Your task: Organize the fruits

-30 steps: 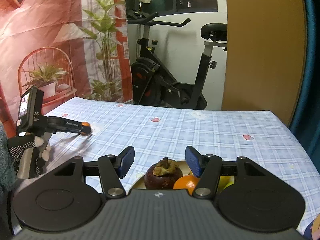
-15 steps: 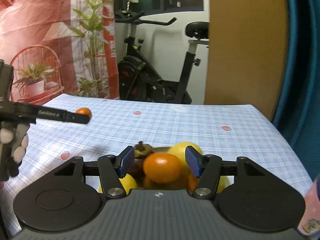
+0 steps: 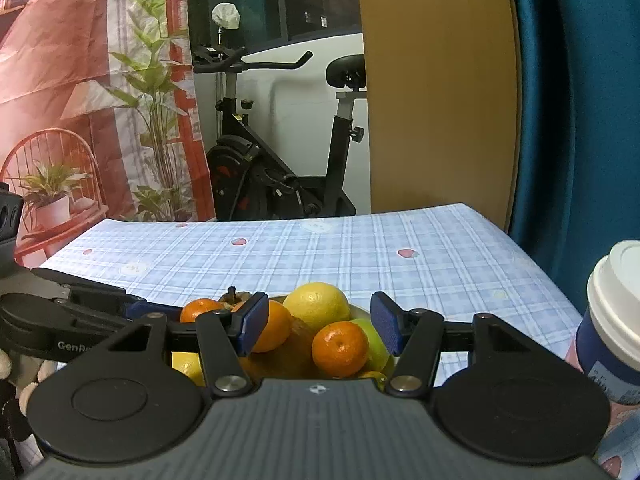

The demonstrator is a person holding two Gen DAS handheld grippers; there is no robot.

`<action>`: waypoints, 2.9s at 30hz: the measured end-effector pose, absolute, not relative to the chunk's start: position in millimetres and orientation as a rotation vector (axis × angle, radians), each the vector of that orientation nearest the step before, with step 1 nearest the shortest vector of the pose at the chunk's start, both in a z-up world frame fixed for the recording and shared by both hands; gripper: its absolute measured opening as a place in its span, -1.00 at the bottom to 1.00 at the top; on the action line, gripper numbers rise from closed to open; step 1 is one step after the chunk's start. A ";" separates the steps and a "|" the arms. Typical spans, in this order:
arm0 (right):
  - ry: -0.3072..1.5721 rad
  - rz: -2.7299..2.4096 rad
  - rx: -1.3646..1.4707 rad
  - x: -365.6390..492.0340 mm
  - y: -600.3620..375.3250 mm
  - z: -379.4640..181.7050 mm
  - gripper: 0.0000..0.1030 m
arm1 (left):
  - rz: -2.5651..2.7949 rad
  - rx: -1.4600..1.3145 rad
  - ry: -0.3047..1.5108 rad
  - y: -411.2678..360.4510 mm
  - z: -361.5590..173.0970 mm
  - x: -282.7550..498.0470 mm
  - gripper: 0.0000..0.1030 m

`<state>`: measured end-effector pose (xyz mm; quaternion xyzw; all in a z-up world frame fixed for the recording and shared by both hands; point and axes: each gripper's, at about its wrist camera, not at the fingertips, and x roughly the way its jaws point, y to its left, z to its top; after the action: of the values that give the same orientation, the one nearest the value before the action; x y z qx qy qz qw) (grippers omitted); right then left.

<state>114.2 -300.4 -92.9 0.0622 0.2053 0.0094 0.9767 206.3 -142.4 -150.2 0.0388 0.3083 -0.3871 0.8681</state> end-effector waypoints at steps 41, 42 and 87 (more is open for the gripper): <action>0.438 0.128 0.123 60.8 -220.3 -34.7 1.00 | -0.220 -0.005 0.437 -11.2 -28.5 72.2 0.91; 0.439 0.126 0.119 59.3 -217.1 -33.3 1.00 | -0.215 -0.004 0.438 -8.9 -27.7 70.0 0.91; 0.421 0.119 0.113 42.2 -208.9 -25.3 1.00 | -0.147 0.052 0.406 -12.8 -25.5 51.0 0.92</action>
<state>42.2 -208.9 -25.3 0.0561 0.2086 0.0589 0.9746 51.0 -12.8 -25.5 0.0258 0.2012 -0.0730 0.9765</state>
